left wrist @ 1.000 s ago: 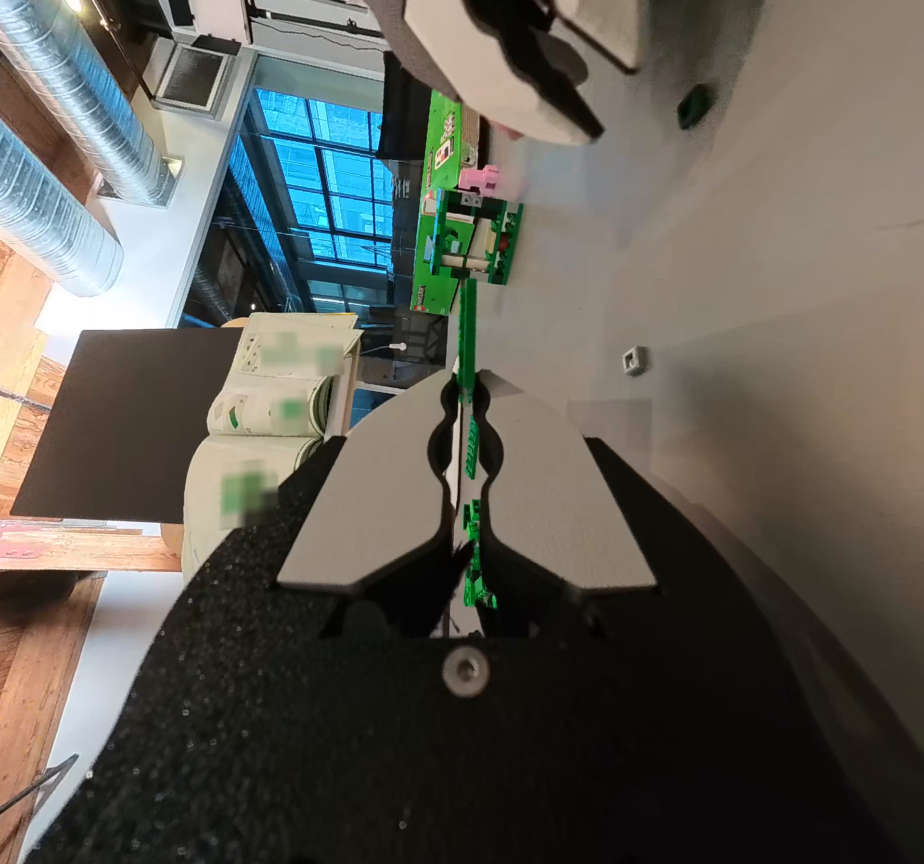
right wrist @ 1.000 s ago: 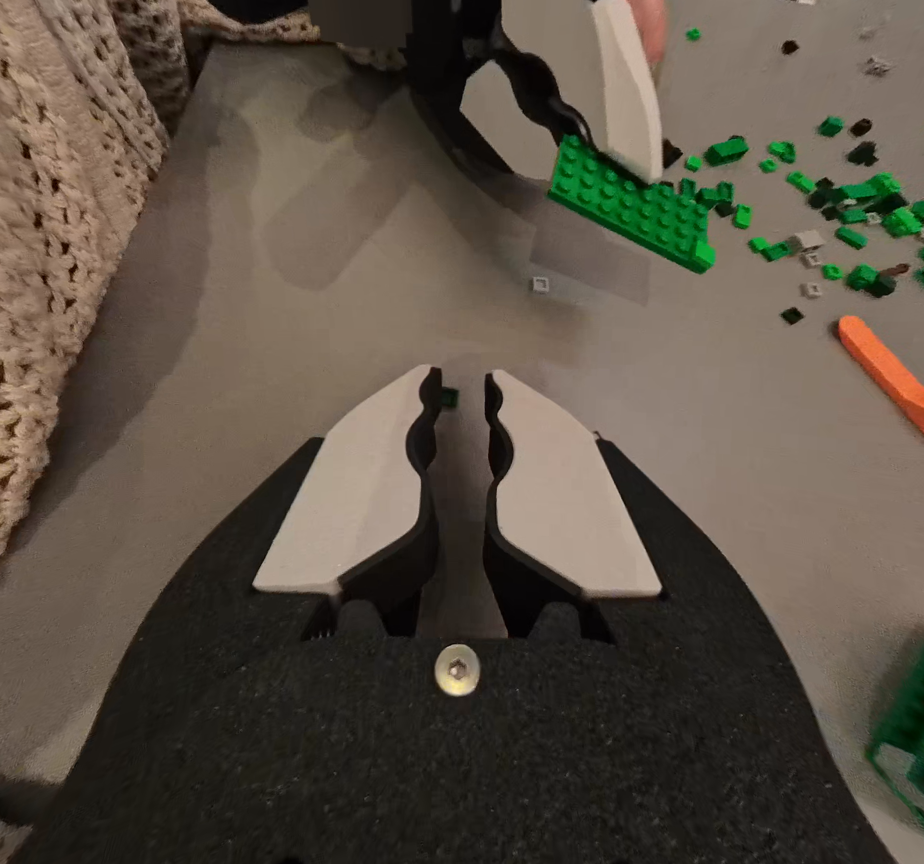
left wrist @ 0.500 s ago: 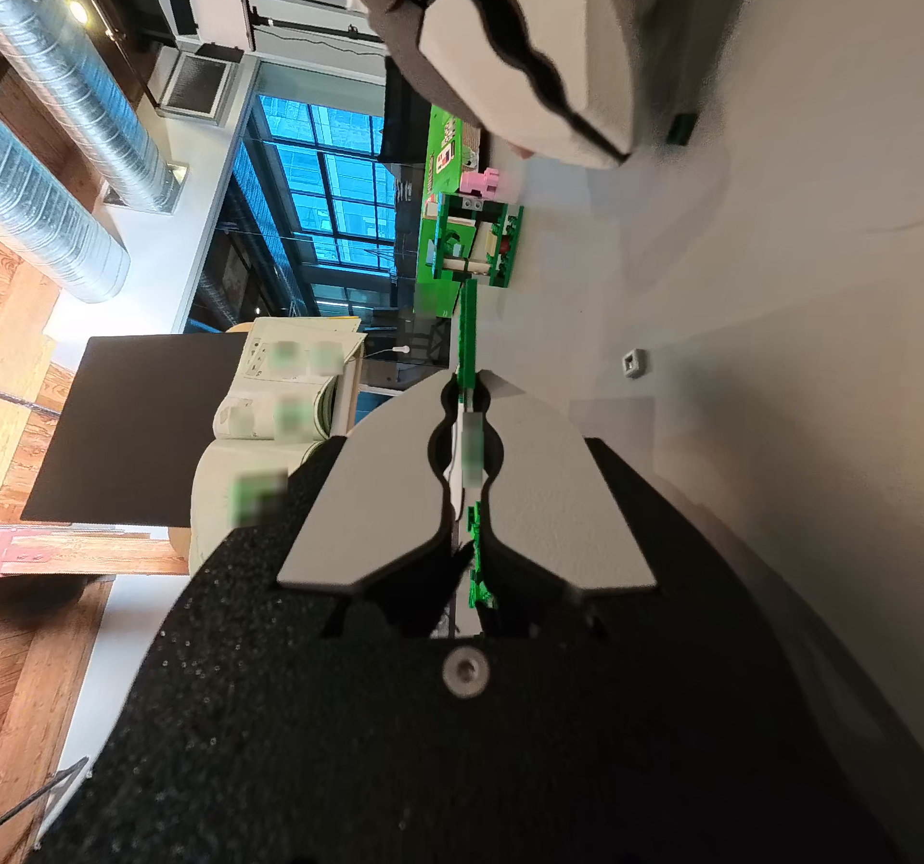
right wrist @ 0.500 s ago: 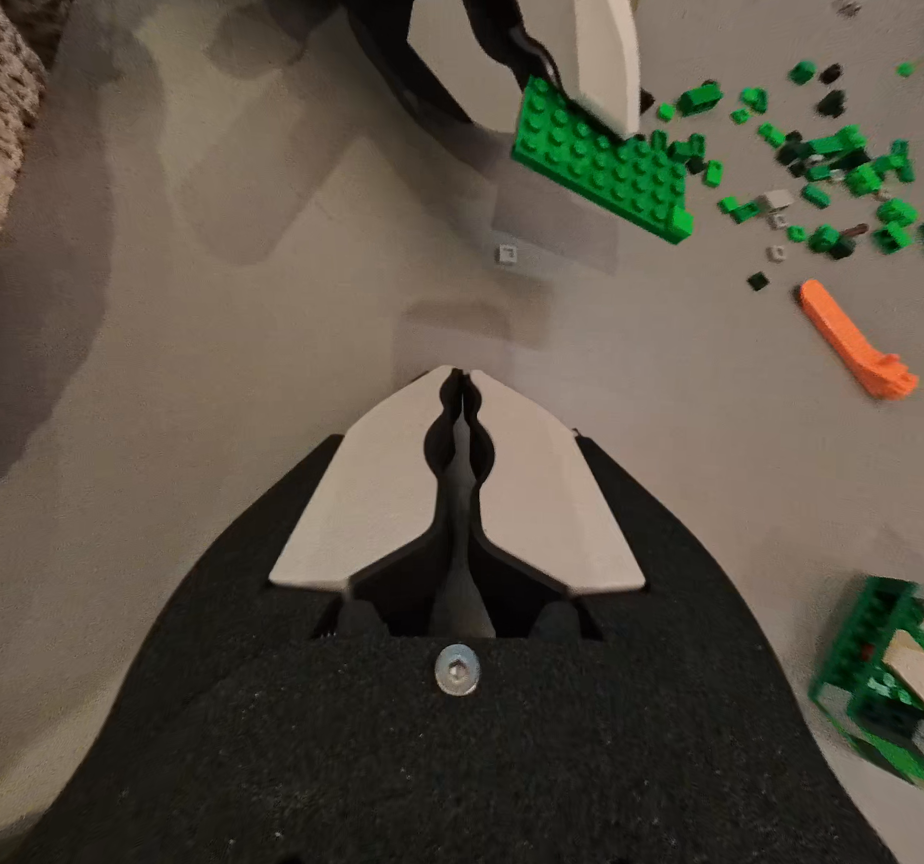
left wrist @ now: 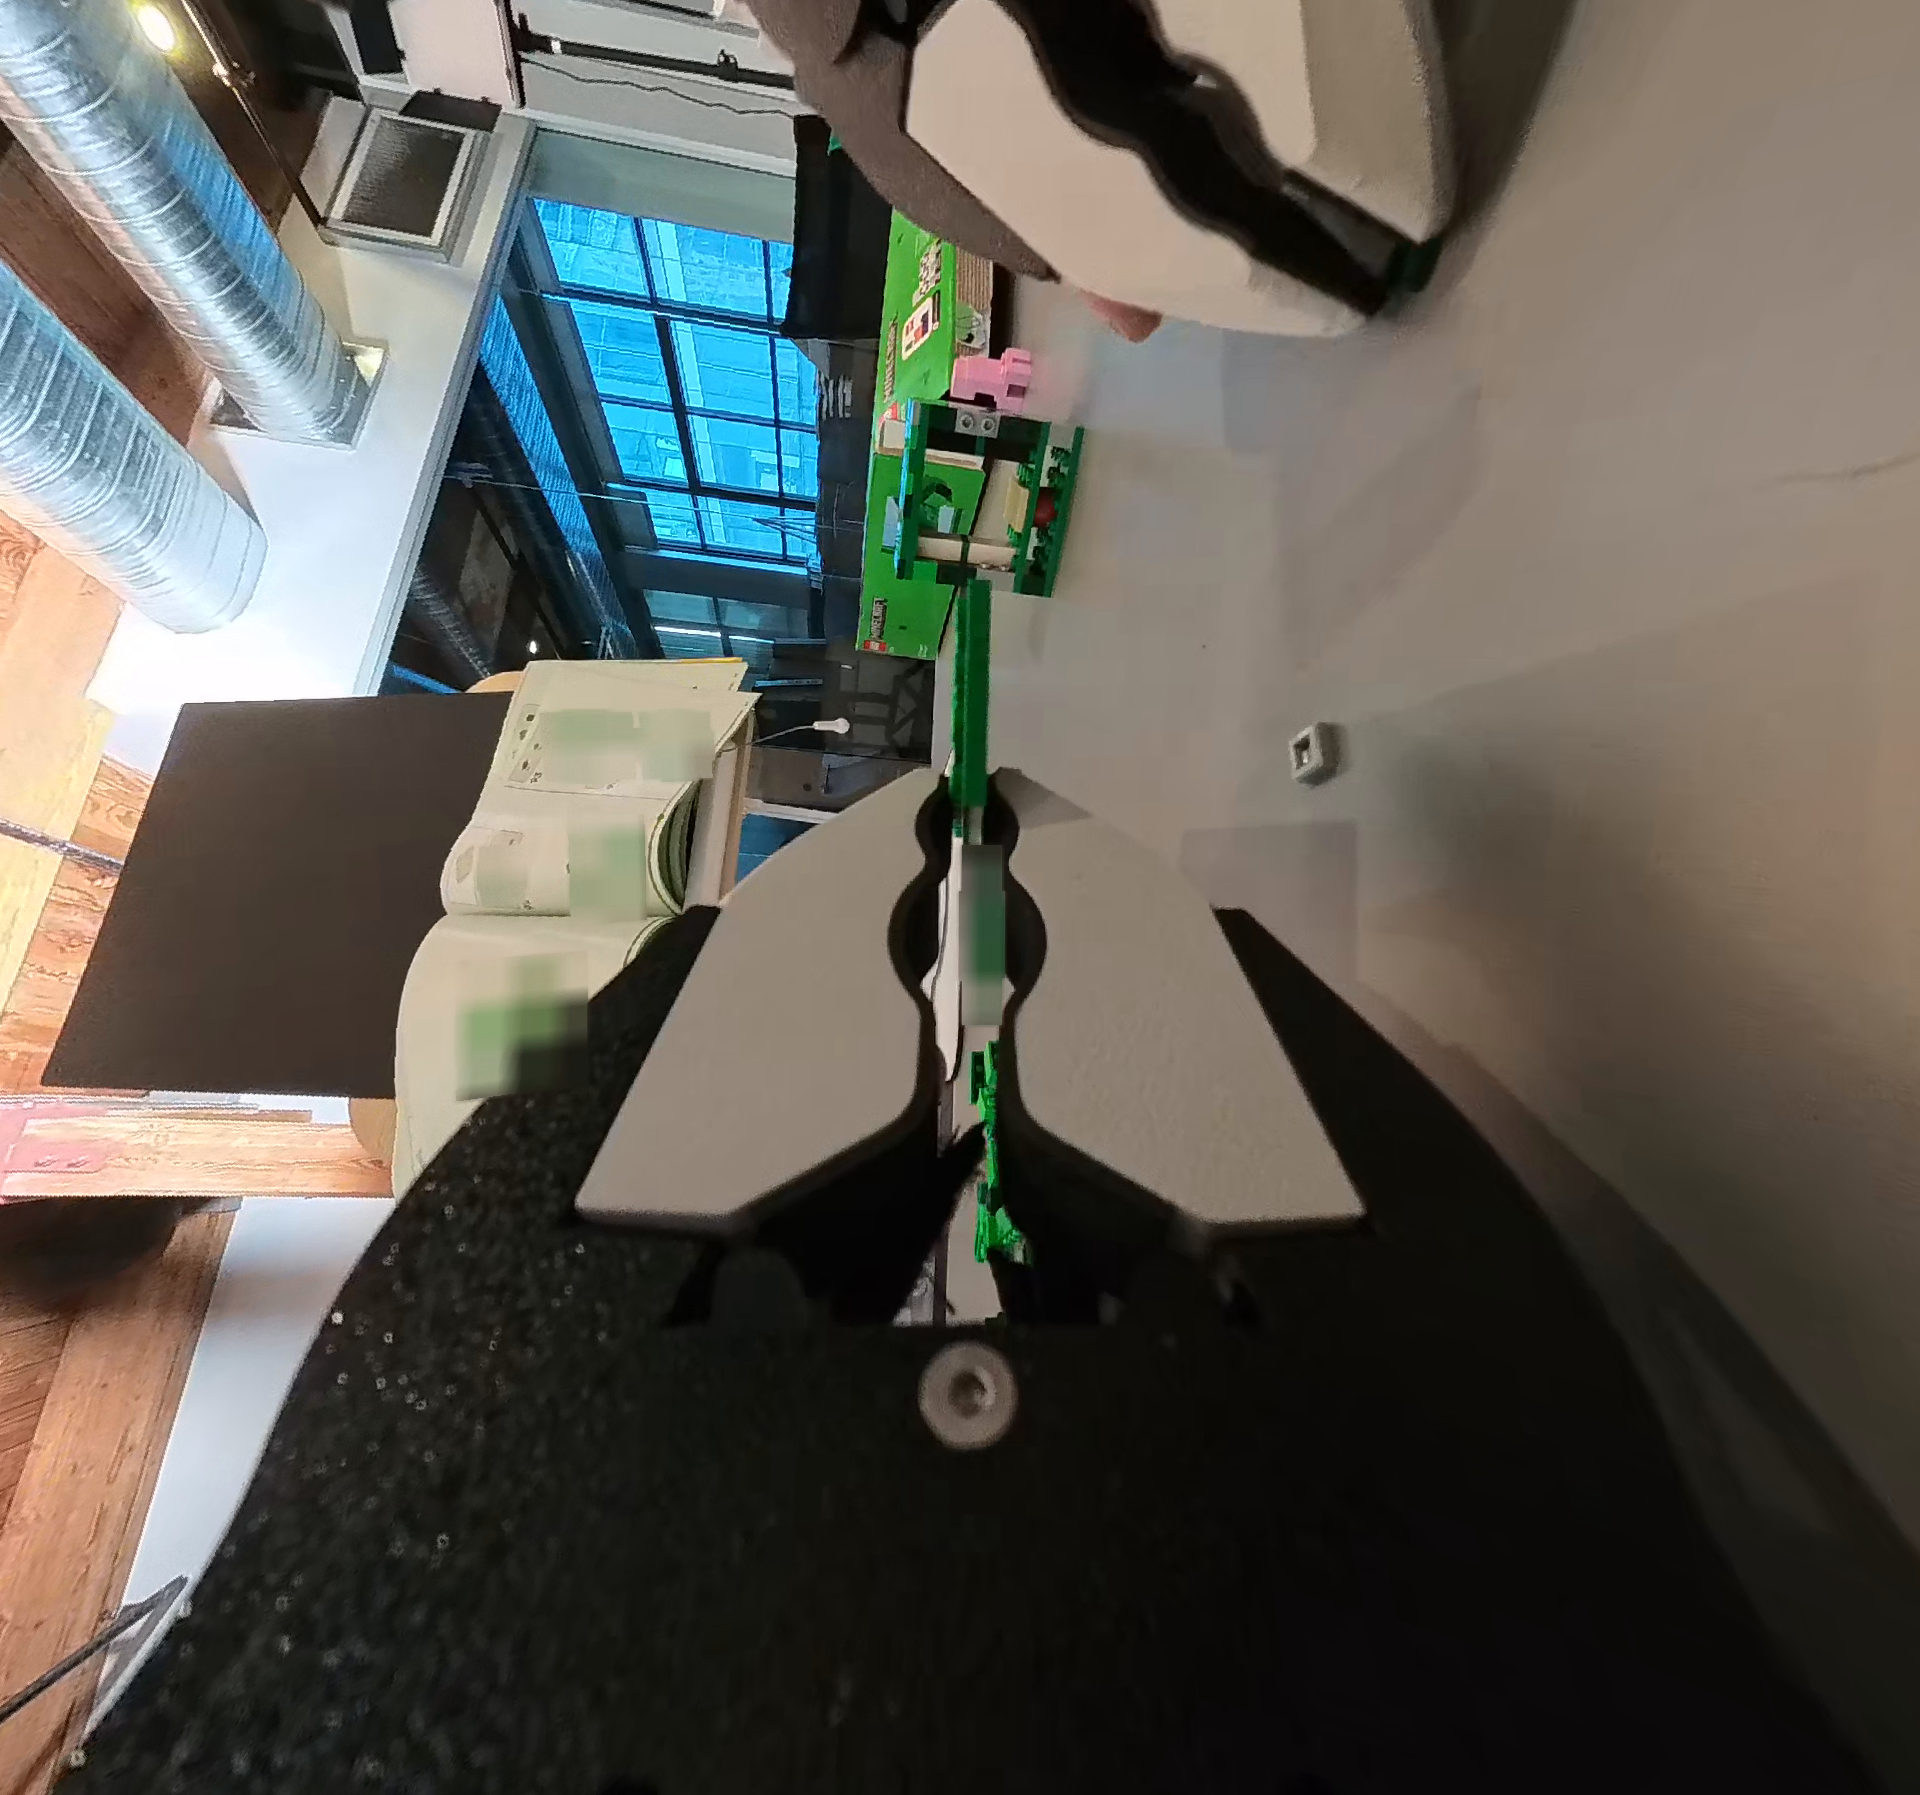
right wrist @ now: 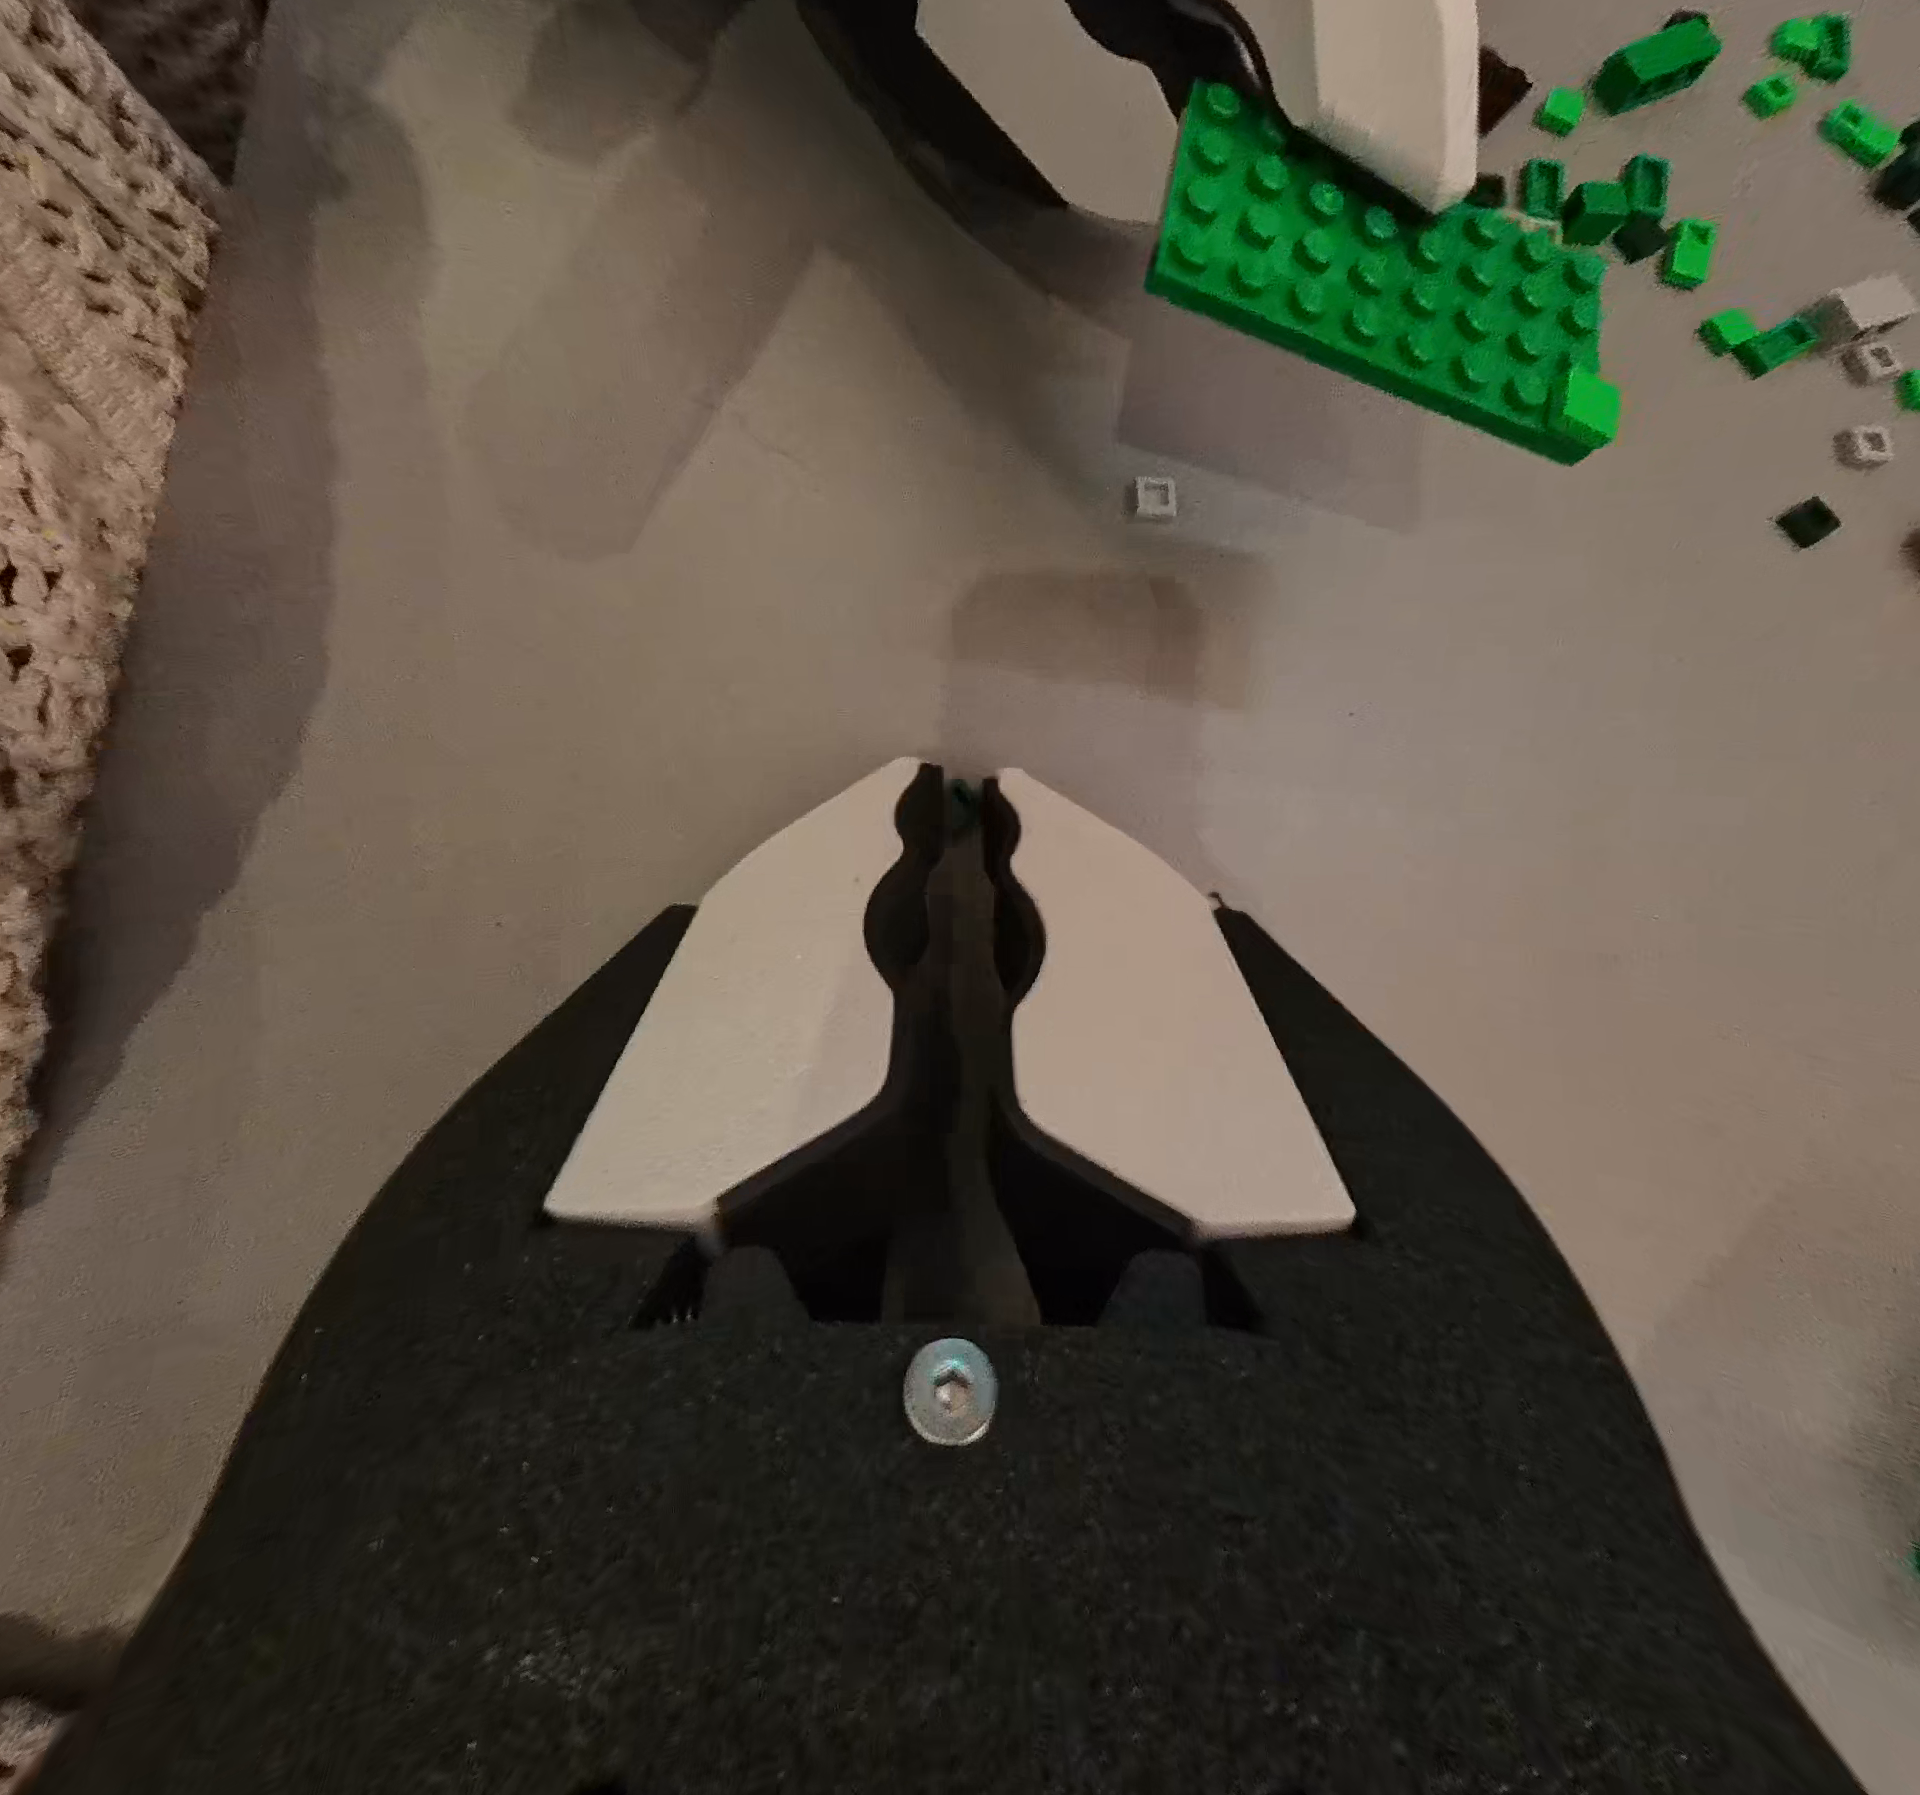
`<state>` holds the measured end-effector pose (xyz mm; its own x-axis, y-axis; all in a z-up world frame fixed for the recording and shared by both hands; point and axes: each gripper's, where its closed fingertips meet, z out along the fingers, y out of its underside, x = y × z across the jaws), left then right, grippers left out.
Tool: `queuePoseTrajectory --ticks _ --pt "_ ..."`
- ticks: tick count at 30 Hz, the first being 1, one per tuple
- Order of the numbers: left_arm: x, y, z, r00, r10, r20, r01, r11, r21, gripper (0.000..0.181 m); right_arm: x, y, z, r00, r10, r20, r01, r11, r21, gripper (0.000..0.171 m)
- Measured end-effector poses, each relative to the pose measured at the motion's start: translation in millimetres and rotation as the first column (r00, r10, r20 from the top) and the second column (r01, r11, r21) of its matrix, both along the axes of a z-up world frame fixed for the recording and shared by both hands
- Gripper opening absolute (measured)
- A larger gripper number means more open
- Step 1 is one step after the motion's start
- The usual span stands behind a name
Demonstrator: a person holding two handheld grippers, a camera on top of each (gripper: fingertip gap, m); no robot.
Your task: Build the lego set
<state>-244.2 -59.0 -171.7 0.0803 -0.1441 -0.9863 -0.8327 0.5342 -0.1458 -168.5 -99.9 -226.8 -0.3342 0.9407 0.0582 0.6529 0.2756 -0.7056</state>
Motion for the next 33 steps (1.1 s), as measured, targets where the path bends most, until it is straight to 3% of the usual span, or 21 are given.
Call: queuePoseTrajectory --ticks 12,17,20,23,25,33 --pt "-1.4 0.5 -1.4 1.0 0.001 0.0 -0.001 1.0 -0.004 0.004 4.9 3.1 -1.3 1.0 -0.02 0.023 0.02 1.0 0.002 0.011" --pt "-1.6 0.5 -1.7 1.0 0.001 -0.001 -0.001 1.0 -0.004 0.004 3.8 9.0 -0.8 0.999 -0.03 0.02 0.029 0.997 0.077 0.007" --pt "-1.8 0.5 -1.6 1.0 0.001 -0.001 -0.001 1.0 -0.003 0.004 -3.0 26.5 15.1 0.992 -0.086 -0.096 0.102 0.977 0.189 0.007" --pt "-1.6 0.1 -1.1 1.0 0.0 0.0 0.0 1.0 0.0 0.004 -8.1 52.5 47.9 0.938 -0.179 -0.298 0.268 0.918 0.291 0.007" --pt "-1.5 0.1 -1.3 1.0 0.0 0.001 0.0 1.0 -0.001 0.004 -7.8 56.7 62.8 0.905 -0.191 -0.379 0.313 0.904 0.29 0.017" --pt "-2.1 0.4 -1.8 1.0 0.002 0.001 -0.002 1.0 -0.003 0.004 -1.1 71.2 59.5 0.9 -0.226 -0.372 0.357 0.872 0.335 0.023"
